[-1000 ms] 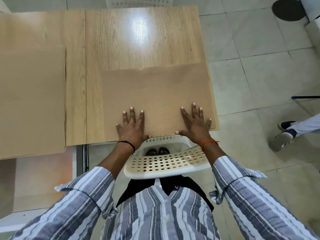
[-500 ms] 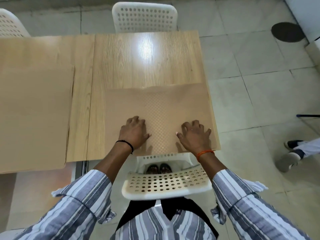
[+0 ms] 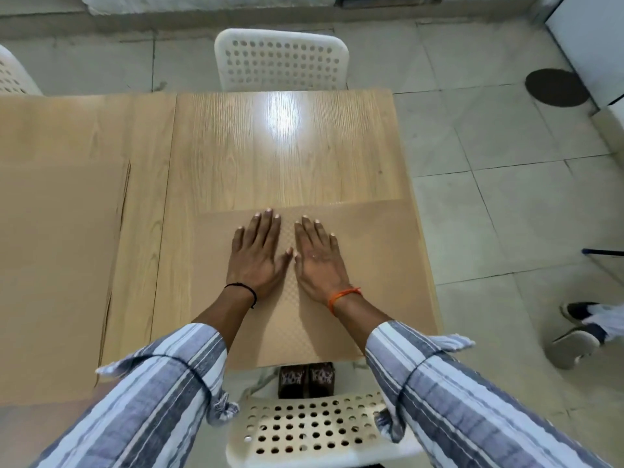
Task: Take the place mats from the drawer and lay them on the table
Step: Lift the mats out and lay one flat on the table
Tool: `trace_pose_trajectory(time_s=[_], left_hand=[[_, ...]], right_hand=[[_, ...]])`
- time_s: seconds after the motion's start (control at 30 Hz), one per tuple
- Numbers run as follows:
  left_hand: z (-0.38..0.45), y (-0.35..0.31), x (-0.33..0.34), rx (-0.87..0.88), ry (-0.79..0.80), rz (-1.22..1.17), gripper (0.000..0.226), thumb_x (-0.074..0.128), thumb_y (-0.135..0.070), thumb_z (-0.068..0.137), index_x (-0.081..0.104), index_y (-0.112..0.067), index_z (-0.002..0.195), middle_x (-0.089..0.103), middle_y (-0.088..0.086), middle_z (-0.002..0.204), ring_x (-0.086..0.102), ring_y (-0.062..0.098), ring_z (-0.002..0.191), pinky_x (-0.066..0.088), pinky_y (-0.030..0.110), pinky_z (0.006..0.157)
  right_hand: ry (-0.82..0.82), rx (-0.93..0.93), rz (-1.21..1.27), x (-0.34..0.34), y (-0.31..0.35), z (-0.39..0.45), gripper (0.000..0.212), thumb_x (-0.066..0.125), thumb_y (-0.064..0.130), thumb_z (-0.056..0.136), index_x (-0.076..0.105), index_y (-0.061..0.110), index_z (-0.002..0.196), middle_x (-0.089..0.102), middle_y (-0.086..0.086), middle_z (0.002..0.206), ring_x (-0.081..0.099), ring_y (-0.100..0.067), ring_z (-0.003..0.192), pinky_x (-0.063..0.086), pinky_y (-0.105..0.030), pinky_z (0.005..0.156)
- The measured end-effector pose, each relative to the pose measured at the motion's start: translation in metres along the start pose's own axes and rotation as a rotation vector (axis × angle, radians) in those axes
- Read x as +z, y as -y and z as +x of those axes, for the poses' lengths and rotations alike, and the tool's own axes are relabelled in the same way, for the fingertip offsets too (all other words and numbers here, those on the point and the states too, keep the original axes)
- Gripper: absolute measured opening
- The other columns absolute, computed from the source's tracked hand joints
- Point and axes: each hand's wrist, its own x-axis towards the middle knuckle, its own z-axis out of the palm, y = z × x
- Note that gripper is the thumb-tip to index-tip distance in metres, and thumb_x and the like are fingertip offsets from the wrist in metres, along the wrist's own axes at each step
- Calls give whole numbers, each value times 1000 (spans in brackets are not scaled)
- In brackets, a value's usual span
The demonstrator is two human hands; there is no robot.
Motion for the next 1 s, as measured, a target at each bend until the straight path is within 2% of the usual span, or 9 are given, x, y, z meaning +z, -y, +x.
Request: trace_pose_trajectory(time_s=[0.1,0.2,0.3,0.57,0.77,0.83,0.93,1.0], left_hand=[[0,4,2,10,-82,-18,67,23,-51,96,12,-24,156,5,-4,164,6,16,150,12,42,118],[1,4,5,-1,-121,-29,64,33,-44,95,18,-25,155,12,-6,163,13,16,149,17,41,116],[2,6,7,5,-133,-39,64,33,-43,95,18,-25,155,12,-4,163,12,16,150,15,41,117],[2,9,12,-18,-108,-38,67,32,-45,95,5,-31,155,-4,-2,164,-4,20,151,5,49,121],[3,11,13,-6,-118,-40,68,29,-47,94,5,-31,155,-4,-1,164,-4,21,151,6,50,121],[3,11,15,-3,-122,-31,68,28,-47,94,5,-30,156,-4,-1,164,-3,21,151,6,50,120],[4,12,16,0,-125,-20,69,28,-47,94,4,-30,156,-4,-2,164,-4,21,151,6,51,120],[5,13,17,7,-125,-24,69,28,-47,93,4,-30,156,-4,-2,164,-4,21,151,5,50,120]], right_hand=[[-25,-17,-27,9,-6,21,62,35,29,102,9,15,156,1,-2,166,-2,-21,153,4,-46,123],[-91,-27,-70,17,-25,24,68,34,45,99,10,20,157,3,1,166,0,-19,153,2,-43,124],[-156,59,-97,16,-51,23,74,31,57,96,10,21,157,4,1,166,2,-19,153,0,-42,123],[-268,382,-103,-22,-146,8,81,17,64,94,0,15,157,-2,-2,166,-3,-19,153,5,-46,123],[-282,485,-130,-22,-149,9,83,10,65,93,2,12,157,-2,-5,166,0,-25,153,6,-53,122],[-298,460,-153,-16,-137,4,81,13,63,95,4,13,157,-1,-6,166,0,-26,153,4,-55,122],[-280,274,-174,-1,-109,0,75,23,59,97,4,19,157,-1,-3,166,0,-24,153,0,-51,121],[-272,215,-159,5,-99,0,71,27,57,99,6,23,157,0,-1,166,0,-22,153,0,-51,122]])
